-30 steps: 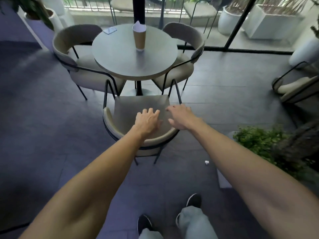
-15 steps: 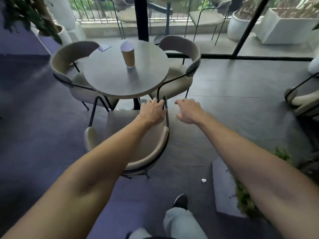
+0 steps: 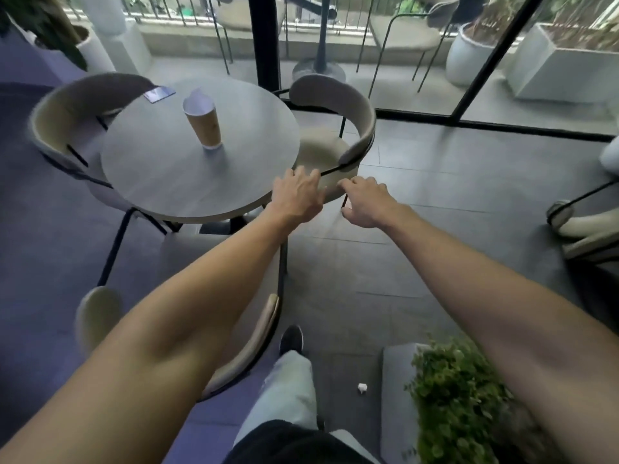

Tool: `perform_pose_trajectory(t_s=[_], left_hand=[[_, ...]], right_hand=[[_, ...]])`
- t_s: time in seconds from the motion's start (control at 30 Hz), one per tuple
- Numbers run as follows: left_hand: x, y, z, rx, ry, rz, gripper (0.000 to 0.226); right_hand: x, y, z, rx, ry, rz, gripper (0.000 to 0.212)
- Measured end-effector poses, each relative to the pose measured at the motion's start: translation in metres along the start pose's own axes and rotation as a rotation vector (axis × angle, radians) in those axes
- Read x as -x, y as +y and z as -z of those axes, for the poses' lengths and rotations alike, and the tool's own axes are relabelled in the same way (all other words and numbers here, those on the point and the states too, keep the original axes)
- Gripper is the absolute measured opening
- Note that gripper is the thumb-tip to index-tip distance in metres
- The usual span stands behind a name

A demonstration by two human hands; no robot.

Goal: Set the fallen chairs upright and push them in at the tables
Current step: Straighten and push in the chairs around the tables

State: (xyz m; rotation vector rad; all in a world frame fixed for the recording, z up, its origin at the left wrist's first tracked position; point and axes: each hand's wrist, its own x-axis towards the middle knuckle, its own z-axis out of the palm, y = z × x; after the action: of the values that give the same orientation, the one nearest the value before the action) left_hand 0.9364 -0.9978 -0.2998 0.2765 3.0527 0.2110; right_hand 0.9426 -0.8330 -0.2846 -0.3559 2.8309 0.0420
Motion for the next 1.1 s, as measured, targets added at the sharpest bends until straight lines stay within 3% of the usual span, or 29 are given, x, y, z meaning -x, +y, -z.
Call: perform_pose_trajectory(t_s=[0.33,0.63,0.83,1.1], left_hand=[[-0.184,-0.014,-0.008,0.053,-0.068,0.085,0.041],[-0.321,-0.013,0.005,0.004,-0.122,0.187,0.046],[-0.395,-0.002,-0.009,0.005,-0.109,0.317,0.045],[-0.457,0.030,-0.023,0.112,-0.092,0.664,0.045]], right_hand=[[-0.179,0.070,0.029,-0.009,-0.077,-0.002,0.047],[-0.312,0.108,0.074,0.069,-0.010,0.140,0.052],[-0.400,0.156,0.083,0.137,-0.035,0.284,0.054],[-0.486,0.209,0.115,0.288,-0.092,0.607,0.050]])
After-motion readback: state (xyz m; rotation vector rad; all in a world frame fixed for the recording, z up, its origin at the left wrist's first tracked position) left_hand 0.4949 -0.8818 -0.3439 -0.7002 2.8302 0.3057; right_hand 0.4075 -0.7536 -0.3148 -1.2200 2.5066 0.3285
